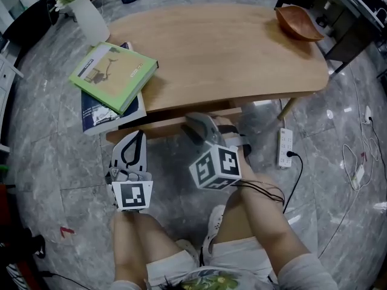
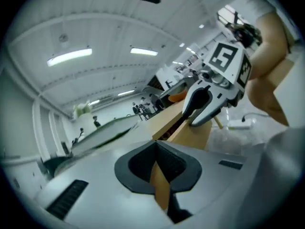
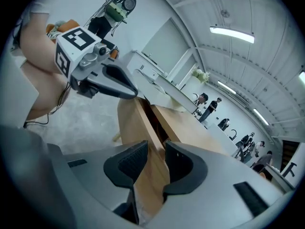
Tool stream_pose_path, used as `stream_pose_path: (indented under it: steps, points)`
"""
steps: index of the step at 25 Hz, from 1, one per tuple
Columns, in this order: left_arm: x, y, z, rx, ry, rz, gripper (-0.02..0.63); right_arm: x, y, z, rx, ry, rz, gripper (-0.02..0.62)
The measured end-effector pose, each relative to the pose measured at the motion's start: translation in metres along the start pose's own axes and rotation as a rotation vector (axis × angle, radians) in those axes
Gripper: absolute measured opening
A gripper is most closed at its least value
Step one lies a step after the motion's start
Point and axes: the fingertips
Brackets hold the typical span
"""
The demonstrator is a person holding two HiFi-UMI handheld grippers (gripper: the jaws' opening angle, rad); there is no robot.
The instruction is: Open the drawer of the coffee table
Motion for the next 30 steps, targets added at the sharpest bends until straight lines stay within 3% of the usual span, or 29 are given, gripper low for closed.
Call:
stream_pose_path:
  steps: [4, 7, 18, 19, 20, 22, 25, 29, 30]
  points:
    - [-0.013, -0.015, 0.001, -0.341, 0.149, 0.122, 0.011, -0.002, 0.001, 0.000, 0.030, 0.002, 0.000, 0.109]
    - [-0.020, -0.020, 0.002, -0.505, 0.231, 0.145, 0.011, -0.004, 0.002, 0.000, 0.044, 0.011, -0.014, 0.112]
    - [-0.032, -0.034, -0.004, -0.393, 0.348, 0.314, 0.024, -0.006, 0.003, -0.001, 0.060, 0.016, -0.039, 0.115]
    - [-0.031, -0.036, -0.003, -0.375, 0.371, 0.342, 0.058, -0.007, 0.003, -0.001, 0.058, 0.016, -0.042, 0.115]
    - [-0.030, -0.038, 0.000, -0.357, 0.400, 0.372, 0.147, -0.007, 0.003, -0.001, 0.058, 0.016, -0.045, 0.115]
    - [-0.030, -0.043, 0.008, -0.338, 0.455, 0.414, 0.184, -0.008, 0.004, -0.001, 0.059, 0.017, -0.054, 0.115]
    - [-0.036, -0.046, 0.018, -0.374, 0.491, 0.409, 0.184, -0.008, 0.004, -0.002, 0.058, 0.019, -0.064, 0.115]
    - [-0.044, -0.045, 0.015, -0.359, 0.454, 0.381, 0.176, -0.008, 0.004, -0.002, 0.063, 0.021, -0.069, 0.115]
    - [-0.045, -0.044, 0.015, -0.360, 0.442, 0.372, 0.148, -0.008, 0.004, -0.002, 0.062, 0.021, -0.073, 0.115]
Point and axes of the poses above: the fingertips, and each gripper's own axes: x backward along the fingers, y to its left, z out of its underside, and after that the axes turned 9 degrees about x, right-handed
